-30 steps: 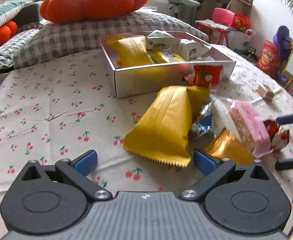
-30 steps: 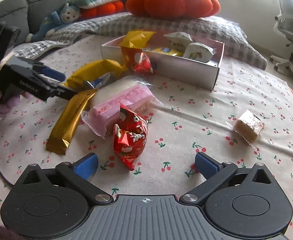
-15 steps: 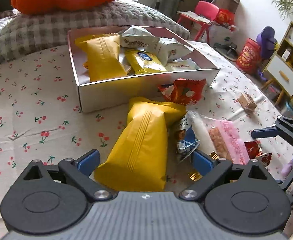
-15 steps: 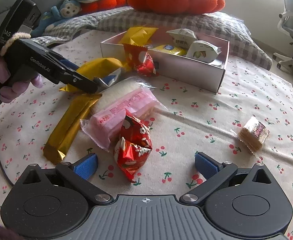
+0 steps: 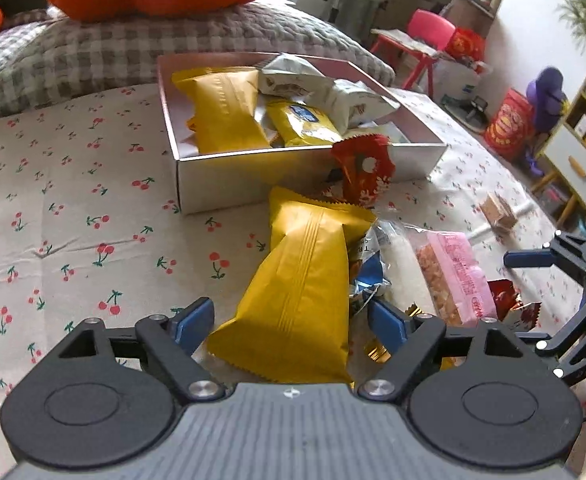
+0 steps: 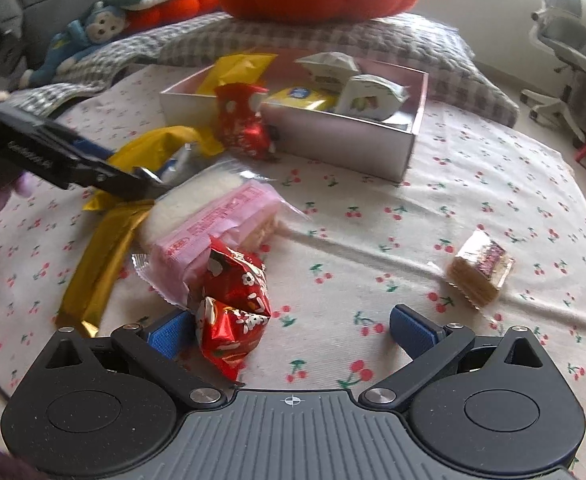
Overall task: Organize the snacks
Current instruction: 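Grasp a yellow pillow packet with the left gripper while the right grasps a red candy wrapper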
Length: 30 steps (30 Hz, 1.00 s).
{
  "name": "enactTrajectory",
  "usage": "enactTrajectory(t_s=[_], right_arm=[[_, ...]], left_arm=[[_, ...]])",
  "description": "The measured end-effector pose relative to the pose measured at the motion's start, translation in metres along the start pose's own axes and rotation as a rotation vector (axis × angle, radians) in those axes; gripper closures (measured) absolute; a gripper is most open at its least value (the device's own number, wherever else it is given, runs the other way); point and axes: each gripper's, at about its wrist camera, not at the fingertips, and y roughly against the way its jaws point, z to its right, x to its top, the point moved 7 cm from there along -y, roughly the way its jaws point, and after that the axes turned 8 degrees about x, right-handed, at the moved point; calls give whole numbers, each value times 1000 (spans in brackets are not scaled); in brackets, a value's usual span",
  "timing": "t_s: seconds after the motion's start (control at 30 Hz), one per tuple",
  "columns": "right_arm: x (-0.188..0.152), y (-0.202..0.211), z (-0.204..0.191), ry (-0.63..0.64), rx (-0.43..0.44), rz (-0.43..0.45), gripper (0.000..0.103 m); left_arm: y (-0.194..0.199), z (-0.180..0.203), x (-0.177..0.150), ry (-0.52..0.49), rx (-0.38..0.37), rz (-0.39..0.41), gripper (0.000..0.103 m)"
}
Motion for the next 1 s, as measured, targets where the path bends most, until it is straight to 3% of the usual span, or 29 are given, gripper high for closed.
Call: enactTrajectory(t_s=[0.3,0.37,0.47,0.63,0.7,1.0], right_arm=[[4,-2,1,-1,-12,-3,3],[6,-2,-1,6,-8,-3,6],[6,1,-4,18,7,-4,17],[7,6,-14,42,45,-4,56],[8,6,-16,49,58,-4,66],[8,13,-6,0,70,-20,68]], left_arm=[[0,4,6,76,-35,15,24],[0,8,5,46,-29,9,32],[0,10,3,16,-7,5,38],[2,9,-1,14,6,9,43],[3,8,-2,11,18,7,46],[11,-1,-6,45,70,4,54]])
